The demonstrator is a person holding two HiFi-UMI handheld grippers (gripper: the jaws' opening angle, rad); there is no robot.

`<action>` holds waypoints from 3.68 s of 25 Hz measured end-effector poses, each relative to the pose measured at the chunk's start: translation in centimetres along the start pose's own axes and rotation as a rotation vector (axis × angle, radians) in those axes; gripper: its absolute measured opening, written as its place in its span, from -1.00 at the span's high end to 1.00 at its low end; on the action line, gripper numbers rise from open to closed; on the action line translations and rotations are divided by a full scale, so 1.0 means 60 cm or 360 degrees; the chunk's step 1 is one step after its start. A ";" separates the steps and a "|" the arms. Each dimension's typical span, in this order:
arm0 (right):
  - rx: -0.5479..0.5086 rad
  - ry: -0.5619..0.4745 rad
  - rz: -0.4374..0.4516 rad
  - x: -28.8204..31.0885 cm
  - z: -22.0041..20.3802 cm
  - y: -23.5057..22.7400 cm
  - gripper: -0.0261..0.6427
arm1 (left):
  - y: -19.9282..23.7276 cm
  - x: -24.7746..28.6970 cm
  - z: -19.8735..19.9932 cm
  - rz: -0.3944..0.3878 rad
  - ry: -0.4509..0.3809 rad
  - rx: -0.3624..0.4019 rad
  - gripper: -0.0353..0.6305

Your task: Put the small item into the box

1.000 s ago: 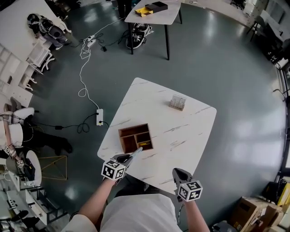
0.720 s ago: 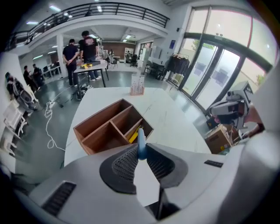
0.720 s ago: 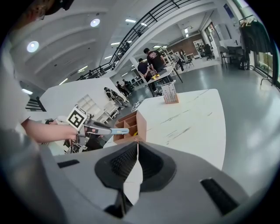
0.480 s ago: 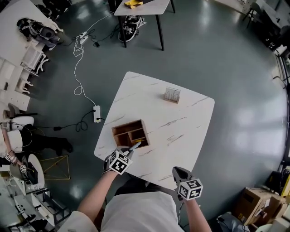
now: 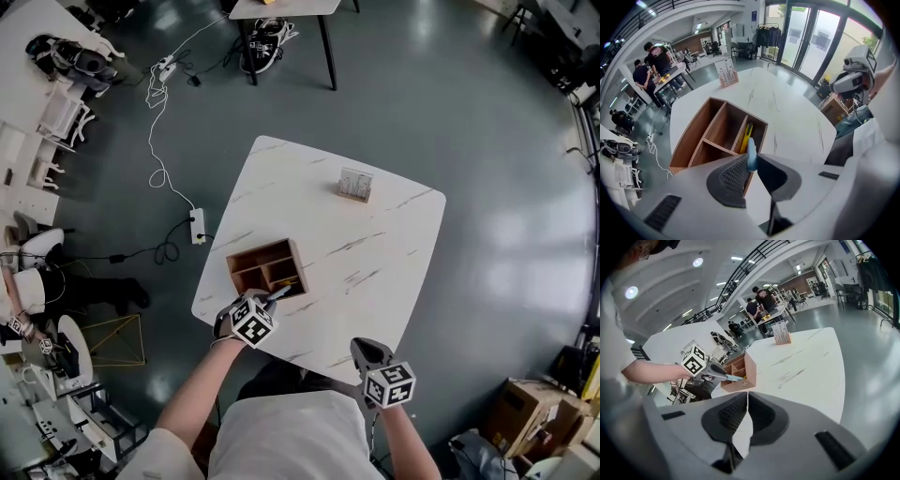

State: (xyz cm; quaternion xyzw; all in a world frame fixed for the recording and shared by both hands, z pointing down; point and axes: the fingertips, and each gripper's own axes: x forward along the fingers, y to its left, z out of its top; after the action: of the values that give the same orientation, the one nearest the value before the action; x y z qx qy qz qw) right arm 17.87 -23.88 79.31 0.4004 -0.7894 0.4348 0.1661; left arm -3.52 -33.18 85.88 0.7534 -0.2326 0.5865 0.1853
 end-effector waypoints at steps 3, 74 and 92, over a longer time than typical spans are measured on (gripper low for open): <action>-0.0010 0.0022 0.0017 0.006 -0.003 0.005 0.84 | -0.003 0.002 -0.002 -0.0014 -0.0018 -0.0033 0.69; -0.0508 -0.0153 -0.0091 -0.166 -0.184 0.310 0.84 | -0.182 -0.389 -0.343 0.0088 -0.1338 -0.1142 0.85; -0.0605 -0.0273 -0.0158 -0.338 -0.226 0.311 0.84 | -0.331 -0.464 -0.377 0.0201 -0.1492 -0.1194 0.85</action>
State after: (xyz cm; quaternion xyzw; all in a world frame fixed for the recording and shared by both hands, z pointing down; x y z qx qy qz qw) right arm 14.88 2.77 64.31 0.4359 -0.8476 0.2338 0.1921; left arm -15.93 -0.64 64.22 0.7996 -0.5248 0.0796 0.2810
